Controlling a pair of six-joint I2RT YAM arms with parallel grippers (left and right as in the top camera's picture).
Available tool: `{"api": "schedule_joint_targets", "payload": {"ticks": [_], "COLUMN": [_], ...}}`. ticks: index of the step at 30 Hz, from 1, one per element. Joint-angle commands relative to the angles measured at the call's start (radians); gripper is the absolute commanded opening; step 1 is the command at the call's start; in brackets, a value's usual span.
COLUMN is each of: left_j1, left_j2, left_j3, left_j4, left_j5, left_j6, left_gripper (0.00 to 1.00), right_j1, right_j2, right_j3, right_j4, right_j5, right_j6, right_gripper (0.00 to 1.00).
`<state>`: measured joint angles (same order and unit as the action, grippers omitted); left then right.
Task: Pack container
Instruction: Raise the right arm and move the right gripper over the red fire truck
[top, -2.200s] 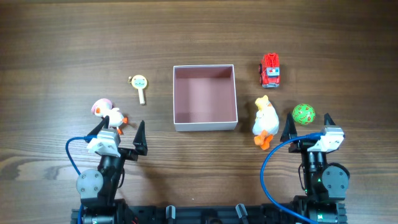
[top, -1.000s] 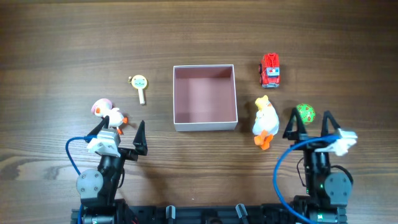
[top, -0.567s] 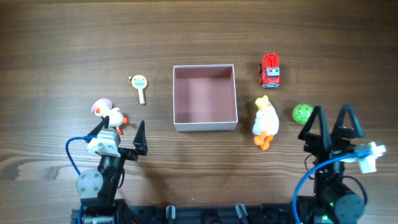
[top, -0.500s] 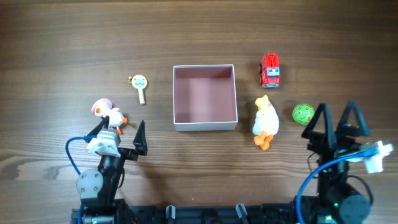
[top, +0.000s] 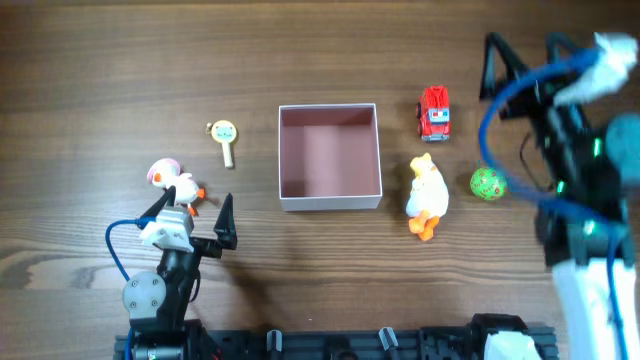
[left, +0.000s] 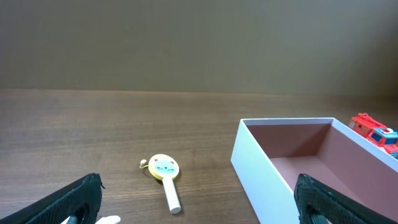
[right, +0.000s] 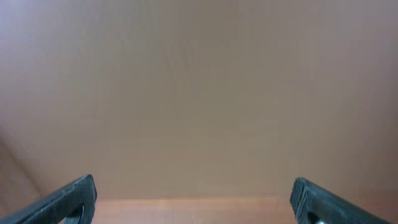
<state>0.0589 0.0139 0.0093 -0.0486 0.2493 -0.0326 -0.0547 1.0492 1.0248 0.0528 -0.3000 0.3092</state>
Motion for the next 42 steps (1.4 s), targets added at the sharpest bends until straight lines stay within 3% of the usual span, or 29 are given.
{"api": "schedule_joint_targets", "payload": {"ticks": [1, 7, 14, 20, 26, 31, 37, 42], "left_j1": [-0.005, -0.005, -0.005, -0.005, -0.005, -0.005, -0.005, -0.005], "left_j2": [-0.007, -0.007, -0.007, -0.007, -0.007, -0.007, -0.007, -0.007], "left_j3": [-0.004, -0.004, -0.004, -0.004, -0.004, -0.004, -0.004, -0.004], "left_j4": [-0.005, -0.005, -0.005, -0.005, -0.005, -0.005, -0.005, -0.005], "left_j5": [-0.003, -0.003, -0.003, -0.003, -0.003, -0.003, -0.003, -0.003], "left_j6": [-0.006, -0.006, -0.006, -0.006, -0.006, -0.006, -0.006, -0.006], "left_gripper": [1.0, 1.0, 1.0, 1.0, 1.0, 1.0, 1.0, 1.0], "right_j1": [0.007, 0.01, 0.011, 0.011, 0.013, 0.066, 0.224, 0.256], "right_j2": [0.154, 0.315, 0.373, 0.377, 0.437, 0.499, 0.525, 0.584], "right_j3": [0.186, 0.33, 0.33, 0.328, 0.328, 0.333, 0.356, 0.419], "right_j4": [-0.152, -0.376, -0.554, -0.605, -0.751, -0.887, -0.875, -0.883], "right_j5": [-0.042, -0.03, -0.007, 0.013, 0.043, 0.216, 0.394, 0.414], "right_j6": [-0.117, -0.187, -0.211, -0.18, -0.354, -0.426, -0.41, -0.378], "right_gripper": [1.0, 1.0, 1.0, 1.0, 1.0, 0.99, 1.0, 1.0]}}
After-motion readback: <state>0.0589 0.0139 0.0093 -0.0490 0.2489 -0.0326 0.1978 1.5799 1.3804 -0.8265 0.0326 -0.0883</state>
